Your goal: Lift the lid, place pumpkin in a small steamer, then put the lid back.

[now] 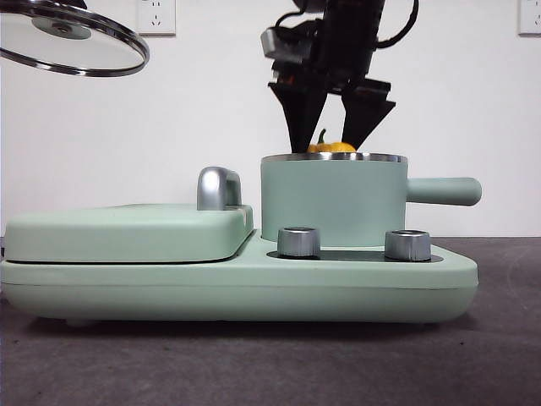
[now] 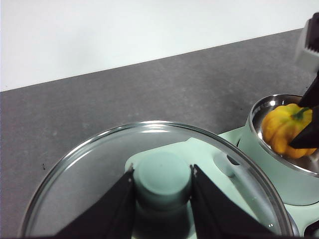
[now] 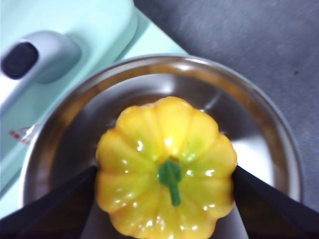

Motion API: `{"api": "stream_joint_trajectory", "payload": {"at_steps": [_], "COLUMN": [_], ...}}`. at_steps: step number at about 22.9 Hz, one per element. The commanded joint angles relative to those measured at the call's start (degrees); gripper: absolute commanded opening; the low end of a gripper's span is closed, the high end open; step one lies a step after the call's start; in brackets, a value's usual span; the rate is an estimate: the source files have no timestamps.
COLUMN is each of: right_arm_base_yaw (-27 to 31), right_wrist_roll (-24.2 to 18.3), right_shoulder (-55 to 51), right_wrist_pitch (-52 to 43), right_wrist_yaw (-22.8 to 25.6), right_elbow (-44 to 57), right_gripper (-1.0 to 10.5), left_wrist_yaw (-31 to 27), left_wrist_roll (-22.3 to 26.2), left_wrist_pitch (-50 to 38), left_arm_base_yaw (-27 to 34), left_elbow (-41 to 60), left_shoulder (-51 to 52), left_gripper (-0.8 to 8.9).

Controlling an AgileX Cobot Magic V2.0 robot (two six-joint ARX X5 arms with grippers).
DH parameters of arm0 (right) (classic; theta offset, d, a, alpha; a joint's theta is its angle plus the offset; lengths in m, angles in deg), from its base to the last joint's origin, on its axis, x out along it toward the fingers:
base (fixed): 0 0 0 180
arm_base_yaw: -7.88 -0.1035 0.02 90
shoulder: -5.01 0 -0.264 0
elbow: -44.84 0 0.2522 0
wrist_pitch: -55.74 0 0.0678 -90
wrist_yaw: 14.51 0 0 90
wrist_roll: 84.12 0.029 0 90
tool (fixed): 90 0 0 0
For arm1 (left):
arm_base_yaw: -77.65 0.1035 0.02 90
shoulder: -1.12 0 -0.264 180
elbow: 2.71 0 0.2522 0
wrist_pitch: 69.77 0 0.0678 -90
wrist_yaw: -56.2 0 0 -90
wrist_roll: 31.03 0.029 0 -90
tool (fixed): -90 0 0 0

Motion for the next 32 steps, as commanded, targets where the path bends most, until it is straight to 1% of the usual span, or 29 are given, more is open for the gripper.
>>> {"api": "stream_joint_trajectory", "payload": {"at_steps": [1,2,7,10,16,19,20,23,25,28,29,30,32], "right_arm_base_yaw": [-0.4,-0.4,-0.5,-0.5,-0.6,-0.9,-0.9,-0.9,-0.9,-0.5,-0.3,-0.1,0.0], "right_wrist_roll": [-0.6,-0.6,-0.6,-0.6,-0.6,-0.6,-0.6,-0.1,1.6,1.8,1.8,1.8,2.0], "right_shoulder": [2.7,3.2,5.6,6.4,7.6,7.4,7.0,4.1,1.4,-2.8,-4.8,-7.3,-14.5], "right_wrist_pitch": [-0.9,-1.1,-3.3,-3.7,-4.3,-4.7,-4.6,-3.9,-2.7,0.0,-0.3,-1.4,-7.3], "right_wrist_yaw": [-0.5,-1.1,-1.0,-1.1,-1.1,-1.0,-1.1,-1.1,-1.0,-1.0,-1.0,-1.0,-1.0], "right_elbow": [-1.4,-1.4,-1.4,-1.4,-1.3,-1.3,-1.3,-1.4,-1.4,-0.9,0.5,3.3,12.8], "right_gripper": [3.5,3.5,3.5,3.7,3.8,4.8,5.0,5.0,4.9,4.5,4.1,4.1,4.1], "left_wrist_yaw": [-0.1,0.0,-0.1,-0.1,0.0,0.0,0.0,0.0,0.0,0.0,0.0,0.0,0.0], "left_wrist_roll": [0.6,0.7,0.8,0.8,0.8,0.8,0.8,0.6,0.4,0.3,0.3,0.2,0.1], "left_wrist_pitch": [-1.8,-1.8,-1.8,-1.8,-1.8,-1.8,-1.8,-1.8,-1.8,-1.8,-1.8,-1.8,-1.7], "left_arm_base_yaw": [0.0,0.0,0.0,0.0,0.0,0.0,0.0,0.0,0.0,0.0,0.0,0.0,-0.3], "left_elbow": [-1.0,-1.0,-1.0,-1.0,-1.0,-1.0,-1.0,-1.0,-1.0,-1.0,-1.0,-1.0,-1.0], "left_shoulder": [-0.1,-0.1,-0.1,-0.1,-0.1,-0.1,-0.1,-0.1,-0.1,-0.1,-0.1,-0.1,-0.1], "left_gripper": [0.1,0.1,0.1,0.1,0.1,0.1,0.1,0.1,0.1,0.1,0.1,0.1,0.1]}}
